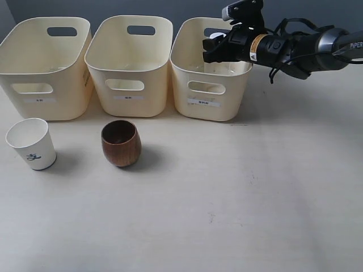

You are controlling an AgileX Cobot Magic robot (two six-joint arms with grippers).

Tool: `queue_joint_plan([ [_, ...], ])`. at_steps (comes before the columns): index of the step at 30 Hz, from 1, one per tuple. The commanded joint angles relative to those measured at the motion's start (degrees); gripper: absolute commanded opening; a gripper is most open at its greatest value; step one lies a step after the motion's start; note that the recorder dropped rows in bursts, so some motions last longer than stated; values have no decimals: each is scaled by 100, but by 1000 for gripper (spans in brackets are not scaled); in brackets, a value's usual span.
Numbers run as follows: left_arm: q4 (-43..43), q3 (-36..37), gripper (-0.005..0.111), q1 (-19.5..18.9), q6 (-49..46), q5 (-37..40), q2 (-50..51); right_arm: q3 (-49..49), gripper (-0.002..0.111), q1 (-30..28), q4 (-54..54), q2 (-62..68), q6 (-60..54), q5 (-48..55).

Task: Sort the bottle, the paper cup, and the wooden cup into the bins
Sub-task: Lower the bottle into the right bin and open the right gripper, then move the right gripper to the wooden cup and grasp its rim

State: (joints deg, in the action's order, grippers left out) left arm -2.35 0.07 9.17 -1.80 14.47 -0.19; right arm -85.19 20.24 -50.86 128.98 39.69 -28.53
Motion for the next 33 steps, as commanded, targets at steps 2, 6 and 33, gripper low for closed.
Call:
queue_joint_plan([
  [2,-9,-7,0,16,16,-80,19,-54,45,-27,-150,-11,131,-64],
  [6,-9,-7,0,16,16,-80,19,-54,45,-27,-163,-11,223,-378],
  [33,-9,-7,0,16,16,-80,19,-54,61,508,-3550,-1872,2030,-951],
])
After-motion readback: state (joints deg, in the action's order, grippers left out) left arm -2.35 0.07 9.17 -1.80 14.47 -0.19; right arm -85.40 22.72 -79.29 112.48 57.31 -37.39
